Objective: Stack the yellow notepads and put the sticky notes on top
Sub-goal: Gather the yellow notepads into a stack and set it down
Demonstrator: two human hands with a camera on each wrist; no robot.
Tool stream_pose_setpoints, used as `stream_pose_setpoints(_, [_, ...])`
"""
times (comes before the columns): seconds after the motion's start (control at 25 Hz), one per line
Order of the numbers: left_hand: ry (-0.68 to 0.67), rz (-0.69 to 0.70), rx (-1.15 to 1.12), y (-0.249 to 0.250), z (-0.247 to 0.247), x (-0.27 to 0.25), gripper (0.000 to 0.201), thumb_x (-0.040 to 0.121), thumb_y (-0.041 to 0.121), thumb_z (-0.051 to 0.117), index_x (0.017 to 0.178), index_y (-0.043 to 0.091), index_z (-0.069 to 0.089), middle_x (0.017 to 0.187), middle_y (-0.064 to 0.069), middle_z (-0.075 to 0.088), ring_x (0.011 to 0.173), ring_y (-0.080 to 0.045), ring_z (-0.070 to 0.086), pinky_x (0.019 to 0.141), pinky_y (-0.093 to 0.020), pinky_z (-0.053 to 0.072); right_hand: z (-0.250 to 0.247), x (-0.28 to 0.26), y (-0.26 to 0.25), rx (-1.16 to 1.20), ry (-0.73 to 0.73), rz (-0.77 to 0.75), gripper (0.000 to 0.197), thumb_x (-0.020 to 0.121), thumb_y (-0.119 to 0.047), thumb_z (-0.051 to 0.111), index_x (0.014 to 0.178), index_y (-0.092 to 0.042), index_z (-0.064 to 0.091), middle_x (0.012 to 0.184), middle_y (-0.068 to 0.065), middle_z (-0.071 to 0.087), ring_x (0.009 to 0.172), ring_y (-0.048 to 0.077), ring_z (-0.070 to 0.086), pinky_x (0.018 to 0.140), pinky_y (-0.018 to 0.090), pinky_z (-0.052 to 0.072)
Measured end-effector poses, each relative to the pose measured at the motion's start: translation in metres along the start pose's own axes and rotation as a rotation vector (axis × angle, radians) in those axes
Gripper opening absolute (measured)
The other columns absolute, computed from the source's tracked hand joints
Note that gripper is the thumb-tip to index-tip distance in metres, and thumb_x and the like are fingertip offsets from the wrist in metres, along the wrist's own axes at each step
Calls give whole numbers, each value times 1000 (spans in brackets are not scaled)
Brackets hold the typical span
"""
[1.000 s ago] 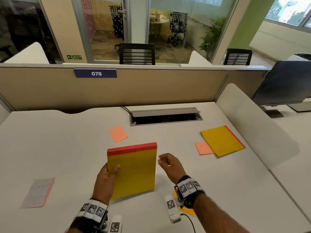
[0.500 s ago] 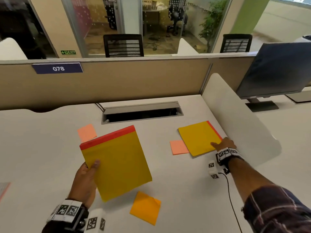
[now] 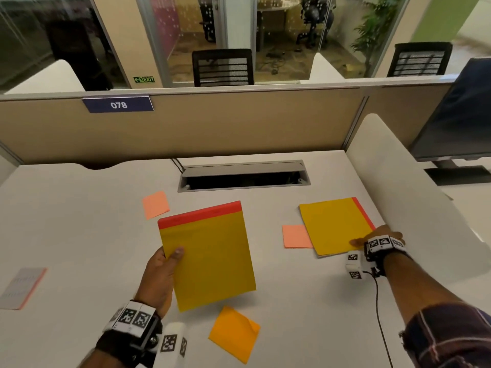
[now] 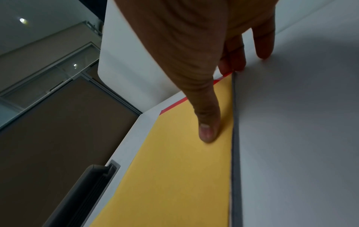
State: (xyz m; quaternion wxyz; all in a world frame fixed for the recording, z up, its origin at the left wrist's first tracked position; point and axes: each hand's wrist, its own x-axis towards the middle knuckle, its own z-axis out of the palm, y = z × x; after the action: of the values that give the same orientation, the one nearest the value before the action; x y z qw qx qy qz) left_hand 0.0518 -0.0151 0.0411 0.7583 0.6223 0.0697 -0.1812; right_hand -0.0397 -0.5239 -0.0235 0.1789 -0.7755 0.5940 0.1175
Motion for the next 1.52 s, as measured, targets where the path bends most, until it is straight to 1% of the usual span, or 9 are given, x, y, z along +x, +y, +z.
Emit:
stream_pose_setpoints(0.12, [5,-1,15,-1,3,0,30,96,21,49,123,14,59,114,-10,71,102,-31,68,73,-42,59,-4,2,0,60,6,-7,90,28,-59,89,90,-8,47,98,22,54,88,42,58,79,55,56])
stream_pose_setpoints(0.32, [9,7,36,-3,6,0,24,96,21,50,116,20,62,108,-6,73,94,-25,70,70,-38,59,-5,-23,-15,-83,37,-34,89,50,-65,80,109,-3,57,118,24,52,112,40,47,94,50,44])
stream_pose_setpoints(0.56, [-17,13,57,-2,6,-1,31,86,30,56,115,22,64,107,-4,75,95,-25,71,71,-40,59,4,-2,-10,81,-40,-29,115,31,-65,84,121,-6,42,107,21,62,95,41,63,83,54,55])
stream_pose_setpoints(0.72, [-23,7,64,-2,7,1,31,94,24,51,123,15,60,112,-8,73,99,-29,69,76,-44,57,-15,-22,-6,381,-59,-164,31,67,-16,81,84,2,63,91,26,69,79,40,67,77,51,59])
stream_pose_setpoints(0.88, [-11,19,72,5,7,5,28,95,24,52,119,17,62,114,-11,71,102,-32,67,84,-48,55,-37,-58,-3,1130,-1,-286,20,78,-3,69,97,-8,64,107,27,66,88,37,64,74,46,57])
stream_pose_setpoints(1.0, [-10,24,81,7,5,9,28,95,24,51,121,16,60,116,-13,70,103,-34,66,83,-47,55,-64,-112,-2,1449,-4,-475,9,78,-15,73,78,-20,66,78,6,66,74,23,60,64,33,57])
stream_pose_setpoints(1.24, [-75,-7,82,6,22,2,29,95,24,51,121,14,60,112,-13,71,94,-28,71,69,-39,60,-34,-213,-45,1302,-344,-618,34,77,-40,70,90,-8,66,83,8,65,76,22,58,69,42,52])
stream_pose_setpoints(1.4, [-133,-17,158,3,32,-12,36,95,36,48,122,16,61,121,-12,69,106,-27,68,95,-52,52,21,-252,-83,1083,-303,-625,36,81,-50,65,96,-19,56,97,11,66,91,28,62,83,50,55])
stream_pose_setpoints(1.52, [-147,-77,140,5,33,-26,73,77,76,43,131,28,55,133,2,61,119,-20,60,104,-53,44,23,-282,-103,1101,-281,-663,30,89,-32,61,105,-12,48,92,-1,58,88,21,57,71,31,50])
